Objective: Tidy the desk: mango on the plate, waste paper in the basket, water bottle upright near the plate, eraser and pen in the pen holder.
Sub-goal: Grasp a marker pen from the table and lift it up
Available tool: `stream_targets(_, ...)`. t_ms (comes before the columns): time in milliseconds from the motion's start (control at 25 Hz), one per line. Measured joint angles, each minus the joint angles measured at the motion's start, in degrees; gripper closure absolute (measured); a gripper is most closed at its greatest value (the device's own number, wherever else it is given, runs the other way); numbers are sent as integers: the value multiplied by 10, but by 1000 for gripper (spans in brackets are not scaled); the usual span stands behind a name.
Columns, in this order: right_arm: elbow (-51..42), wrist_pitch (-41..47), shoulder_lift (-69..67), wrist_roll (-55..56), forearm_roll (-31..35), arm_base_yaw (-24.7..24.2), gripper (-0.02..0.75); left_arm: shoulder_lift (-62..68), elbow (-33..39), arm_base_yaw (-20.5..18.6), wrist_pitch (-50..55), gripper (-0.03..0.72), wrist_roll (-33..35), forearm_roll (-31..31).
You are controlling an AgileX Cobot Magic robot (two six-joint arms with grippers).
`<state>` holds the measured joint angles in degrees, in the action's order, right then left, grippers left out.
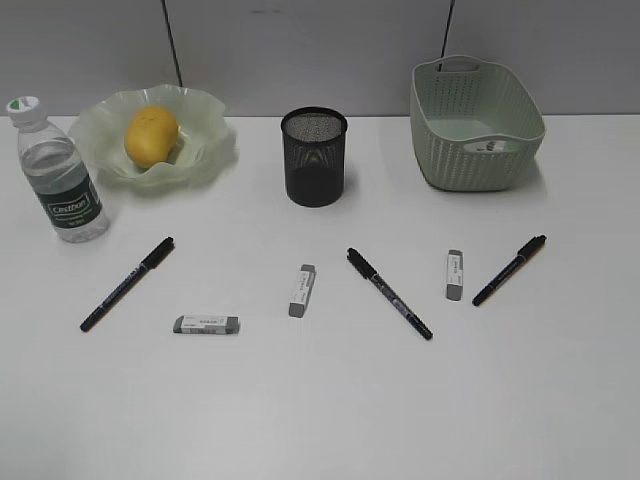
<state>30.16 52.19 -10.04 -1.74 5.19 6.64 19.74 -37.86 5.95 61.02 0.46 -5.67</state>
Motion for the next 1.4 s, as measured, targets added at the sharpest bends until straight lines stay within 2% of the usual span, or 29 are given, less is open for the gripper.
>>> stream_targets(280,0,-3,0,0,0,0,206,-110,26,0,25,180,3,9)
stream_targets(520,0,-5,0,5,-1,0,206,-121,41,0,47,180,4,13)
stream_targets(680,0,-15,-24,47,-27,0,206,-121,55,0,48,184,4,14)
stream_targets(920,-1,-57,-157,118,-47,0,206,-121,71,0,12,190,10,15)
stream_targets(1120,3,-108,-335,148,-46,0,206,-121,76,0,4,190,12,15)
stream_targets(1400,103,-126,-602,176,-45,0,206,-121,76,0,2,190,13,15)
